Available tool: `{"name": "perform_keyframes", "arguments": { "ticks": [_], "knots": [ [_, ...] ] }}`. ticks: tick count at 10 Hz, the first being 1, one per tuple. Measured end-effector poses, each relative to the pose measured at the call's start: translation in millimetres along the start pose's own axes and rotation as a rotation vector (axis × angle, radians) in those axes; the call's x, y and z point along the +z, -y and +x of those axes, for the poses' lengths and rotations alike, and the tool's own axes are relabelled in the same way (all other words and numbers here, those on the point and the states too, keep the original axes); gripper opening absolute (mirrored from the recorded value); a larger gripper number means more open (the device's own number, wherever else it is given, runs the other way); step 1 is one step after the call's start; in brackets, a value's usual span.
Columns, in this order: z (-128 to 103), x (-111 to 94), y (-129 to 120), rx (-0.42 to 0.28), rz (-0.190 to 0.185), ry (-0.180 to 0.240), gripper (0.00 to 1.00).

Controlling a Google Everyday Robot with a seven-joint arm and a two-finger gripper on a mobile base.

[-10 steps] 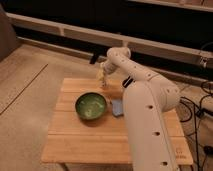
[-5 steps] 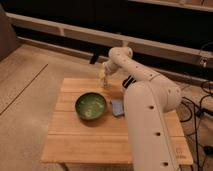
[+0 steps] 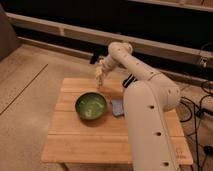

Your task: Place the bottle in the ceramic bowl

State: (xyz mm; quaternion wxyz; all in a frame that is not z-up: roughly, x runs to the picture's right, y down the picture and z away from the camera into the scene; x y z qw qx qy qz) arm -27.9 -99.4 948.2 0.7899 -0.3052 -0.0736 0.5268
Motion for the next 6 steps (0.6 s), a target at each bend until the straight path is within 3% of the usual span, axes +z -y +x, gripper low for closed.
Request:
{"name": "perform_keyframes", "arguments": {
  "ticks": [3, 6],
  "knots": [
    [-13.9, -17.9, -38.7, -0.025, -0.073, -0.063, 0.0],
    [-19.5, -28.0, -64.8, -0.052, -0.105, -0.112, 0.0]
  ]
}}
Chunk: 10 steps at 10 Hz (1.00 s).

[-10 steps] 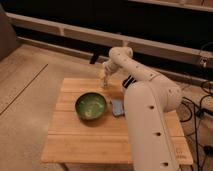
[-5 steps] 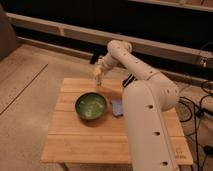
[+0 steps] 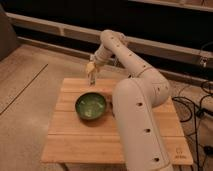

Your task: Place the bottle in the ceramic bowl

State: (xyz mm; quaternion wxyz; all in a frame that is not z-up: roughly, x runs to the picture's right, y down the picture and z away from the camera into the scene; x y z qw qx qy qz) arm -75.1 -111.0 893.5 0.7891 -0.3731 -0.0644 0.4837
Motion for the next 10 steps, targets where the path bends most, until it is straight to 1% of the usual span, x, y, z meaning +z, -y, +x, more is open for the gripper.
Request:
{"name": "perform_keyframes", "arguments": {
  "ticks": [1, 3, 5, 7, 10],
  "knots": [
    [2.1, 0.2, -7.4, 0.024, -0.021, -0.015, 0.0],
    [7.4, -1.4, -15.1, 0.076, -0.052, -0.028, 0.0],
    [16.2, -10.3, -19.8, 0.142, -0.071, -0.038, 0.0],
    [24.7, -19.0, -22.3, 0.164, -0.073, -0.051, 0.0],
    [23.7, -17.7, -23.9, 0.162, -0.074, -0.052, 0.0]
  ]
}}
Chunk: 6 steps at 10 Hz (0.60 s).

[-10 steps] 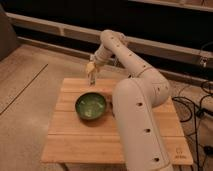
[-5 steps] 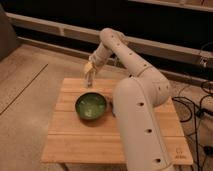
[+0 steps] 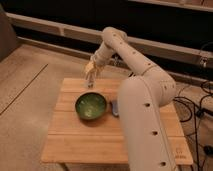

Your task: Place the bottle in the ceramic bowl

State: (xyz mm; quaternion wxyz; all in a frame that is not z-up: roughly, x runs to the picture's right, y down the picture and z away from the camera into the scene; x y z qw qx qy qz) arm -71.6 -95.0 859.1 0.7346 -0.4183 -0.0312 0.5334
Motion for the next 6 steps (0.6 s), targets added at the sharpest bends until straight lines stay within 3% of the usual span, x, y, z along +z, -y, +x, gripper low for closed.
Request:
{"name": "perform_keyframes", "arguments": {
  "ticks": [2, 6],
  "knots": [
    [0.6, 3.9, -6.3, -0.026, -0.004, -0.013, 0.0],
    [20.6, 23.7, -57.8, -0.153, -0.009, -0.135, 0.0]
  ]
}}
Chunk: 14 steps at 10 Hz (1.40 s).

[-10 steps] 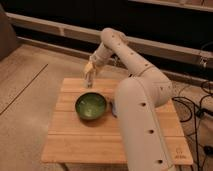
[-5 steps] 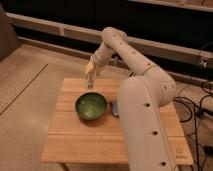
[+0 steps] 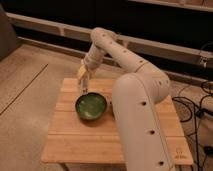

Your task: Place the bottle in the ceramic bowl

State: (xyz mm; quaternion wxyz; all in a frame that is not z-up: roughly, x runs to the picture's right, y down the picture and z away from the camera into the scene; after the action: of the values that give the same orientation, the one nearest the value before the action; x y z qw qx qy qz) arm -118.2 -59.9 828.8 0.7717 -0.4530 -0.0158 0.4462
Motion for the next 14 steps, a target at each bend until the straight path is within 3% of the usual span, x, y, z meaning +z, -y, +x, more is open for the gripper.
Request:
{"name": "perform_keyframes", "arguments": {
  "ticks": [3, 6, 8, 11, 12, 14],
  "knots": [
    [21.5, 5.1, -12.7, 0.03, -0.012, -0.046, 0.0],
    [46.8, 19.4, -10.2, 0.105, -0.079, -0.086, 0.0],
    [63.4, 35.5, -9.0, 0.139, -0.113, -0.15, 0.0],
    [87.4, 59.1, -13.5, 0.15, -0.127, -0.305, 0.0],
    [91.9, 61.4, -14.6, 0.149, -0.128, -0.334, 0.02],
    [92.4, 61.1, -13.9, 0.15, -0.128, -0.335, 0.18]
  ]
}}
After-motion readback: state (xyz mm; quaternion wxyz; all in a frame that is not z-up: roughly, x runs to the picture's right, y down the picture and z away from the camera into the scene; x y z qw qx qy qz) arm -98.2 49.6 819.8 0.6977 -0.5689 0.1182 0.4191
